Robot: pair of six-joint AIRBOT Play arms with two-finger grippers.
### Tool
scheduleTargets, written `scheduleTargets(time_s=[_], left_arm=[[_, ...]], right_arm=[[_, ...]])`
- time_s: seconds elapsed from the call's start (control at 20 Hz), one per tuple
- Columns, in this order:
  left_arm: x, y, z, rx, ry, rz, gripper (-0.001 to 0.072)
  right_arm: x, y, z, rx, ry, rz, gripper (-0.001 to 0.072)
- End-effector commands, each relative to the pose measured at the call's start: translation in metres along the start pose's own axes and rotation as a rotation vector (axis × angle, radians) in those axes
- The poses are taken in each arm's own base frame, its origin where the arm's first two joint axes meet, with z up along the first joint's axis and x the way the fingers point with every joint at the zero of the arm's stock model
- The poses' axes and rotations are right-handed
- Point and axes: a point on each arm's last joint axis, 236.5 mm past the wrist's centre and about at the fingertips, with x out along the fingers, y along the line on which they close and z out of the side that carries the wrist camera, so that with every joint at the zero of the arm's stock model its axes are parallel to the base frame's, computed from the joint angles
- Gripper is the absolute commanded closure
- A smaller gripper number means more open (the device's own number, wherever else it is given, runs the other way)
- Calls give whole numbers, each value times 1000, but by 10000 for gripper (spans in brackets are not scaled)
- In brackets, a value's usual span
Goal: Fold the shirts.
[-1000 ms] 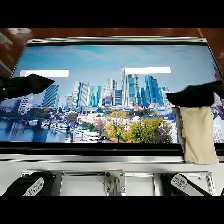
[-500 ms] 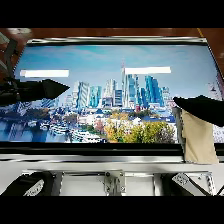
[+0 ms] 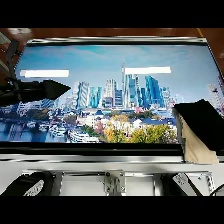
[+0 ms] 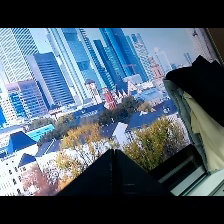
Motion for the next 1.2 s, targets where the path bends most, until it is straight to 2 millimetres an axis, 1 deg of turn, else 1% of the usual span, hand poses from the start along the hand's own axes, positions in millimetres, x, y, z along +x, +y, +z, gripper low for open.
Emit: scheduleTargets(time_s=[0.0,0.05,0.1,0.15,0.2,0.25,0.3,0.35,0.4,0.45,0.5,0.55,0.6,0.65,0.7,0.75,0.8,0.85,0.9,0.95,1.0,1.05,1.1,1.15], left_arm=[[0,0,0,0,1,-1,670],[0,0,0,-2,1,-2,670],[0,-1,0,-6,0,-4,670],[0,-1,0,-6,0,-5,670],[0,-1,0,-6,0,-5,670],[0,-1,0,-6,0,-4,670],[0,-1,0,-6,0,-4,670],[0,-1,0,-6,0,-4,670],[0,-1,0,-5,0,-3,670],[1,0,1,3,-4,-1,670],[1,3,4,12,-16,10,670],[2,9,7,19,-26,31,671],[3,21,8,38,-28,75,671],[6,37,7,53,-18,135,674],[8,64,-1,23,29,237,676],[10,96,-13,-4,102,378,676],[14,121,-24,4,168,500,676],[21,136,-34,18,236,588,675],[31,142,-51,19,339,635,671],[41,140,-72,12,469,642,601],[50,137,-95,6,600,646,292],[57,134,-111,7,694,649,93],[66,132,-122,34,750,642,96],[75,131,-122,64,748,635,112]], right_arm=[[35,-49,-42,38,163,-160,644],[42,-66,-49,46,175,-221,644],[46,-79,-50,49,167,-268,643],[50,-88,-47,50,149,-300,643],[51,-93,-41,57,119,-319,620],[50,-95,-33,53,86,-329,461],[48,-96,-26,45,61,-337,150],[42,-96,-17,39,22,-342,87],[33,-92,-1,31,-41,-333,87],[20,-81,16,20,-116,-304,87],[2,-61,40,2,-219,-239,87],[-21,-34,65,-26,-337,-154,87],[-52,5,90,-78,-473,-28,88],[-82,40,108,-108,-591,97,97],[-107,78,118,-158,-682,202,150],[-118,109,116,-243,-719,252,166],[-114,142,104,-353,-708,266,165],[-98,168,85,-470,-658,254,164],[-77,193,58,-599,-583,222,132],[-53,210,29,-711,-497,193,13],[-27,224,-4,-821,-396,166,14],[-6,227,-28,-892,-306,121,14],[12,222,-44,-924,-227,60,14],[24,218,-51,-940,-177,14,14]])
